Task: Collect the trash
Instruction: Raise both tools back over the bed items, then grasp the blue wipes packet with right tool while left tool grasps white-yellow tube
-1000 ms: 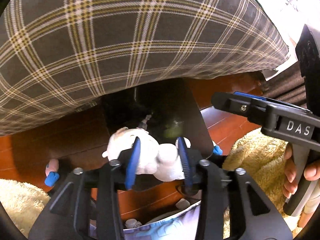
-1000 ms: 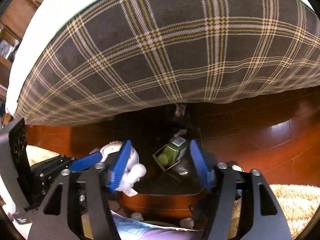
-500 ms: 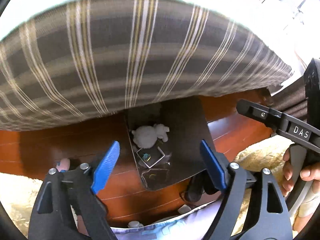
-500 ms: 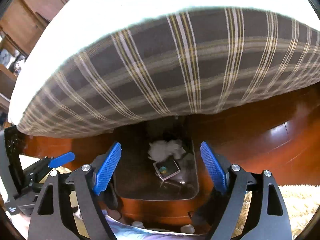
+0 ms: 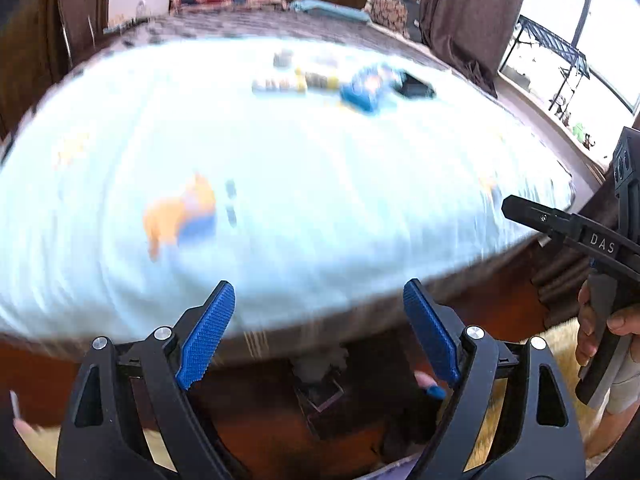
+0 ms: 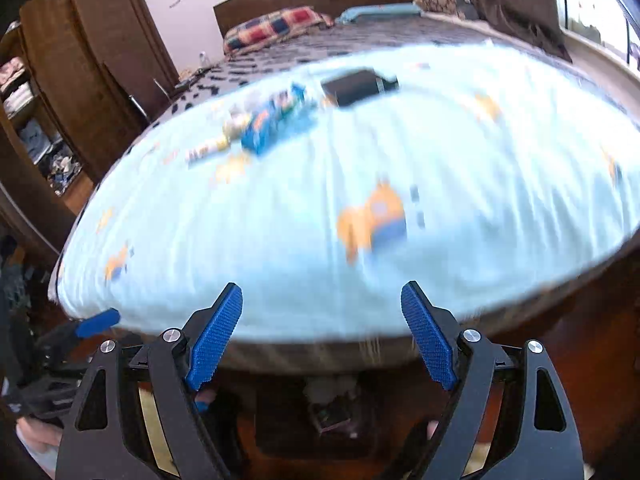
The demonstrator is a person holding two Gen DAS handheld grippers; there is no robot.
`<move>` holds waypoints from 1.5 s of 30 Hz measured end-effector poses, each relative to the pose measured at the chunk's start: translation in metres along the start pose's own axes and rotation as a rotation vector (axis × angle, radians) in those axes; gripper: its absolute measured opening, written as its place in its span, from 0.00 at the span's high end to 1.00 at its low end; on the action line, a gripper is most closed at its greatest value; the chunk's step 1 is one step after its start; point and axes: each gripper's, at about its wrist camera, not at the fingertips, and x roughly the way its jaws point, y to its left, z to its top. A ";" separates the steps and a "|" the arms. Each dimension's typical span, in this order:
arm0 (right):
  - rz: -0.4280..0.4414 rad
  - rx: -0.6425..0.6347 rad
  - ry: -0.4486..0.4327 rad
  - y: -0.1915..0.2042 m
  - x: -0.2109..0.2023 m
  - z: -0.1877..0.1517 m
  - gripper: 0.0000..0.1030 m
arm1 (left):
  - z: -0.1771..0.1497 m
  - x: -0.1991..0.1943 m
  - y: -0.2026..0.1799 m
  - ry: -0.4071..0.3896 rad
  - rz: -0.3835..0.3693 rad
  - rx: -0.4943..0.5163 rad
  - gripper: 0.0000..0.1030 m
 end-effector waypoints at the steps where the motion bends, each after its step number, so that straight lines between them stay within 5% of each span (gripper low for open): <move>1: 0.004 -0.003 -0.003 0.004 0.003 0.010 0.20 | 0.008 -0.001 0.001 -0.007 0.007 0.003 0.21; 11: 0.032 -0.015 0.013 0.045 0.069 0.069 0.20 | 0.084 0.037 0.036 -0.037 0.114 -0.016 0.21; 19: 0.058 0.039 0.070 0.048 0.126 0.098 0.21 | 0.127 0.086 0.047 -0.015 0.116 0.041 0.22; 28: 0.066 0.034 0.067 0.052 0.150 0.109 0.37 | 0.156 0.125 0.044 0.012 0.113 0.131 0.29; 31: 0.060 0.033 0.064 0.050 0.152 0.111 0.50 | 0.163 0.131 0.043 0.018 0.094 0.137 0.30; 36: 0.057 0.027 0.059 0.047 0.152 0.111 0.69 | 0.165 0.135 0.035 0.033 0.058 0.178 0.64; 45: 0.073 -0.004 0.062 0.054 0.135 0.103 0.83 | 0.146 0.127 0.012 0.051 0.033 0.249 0.80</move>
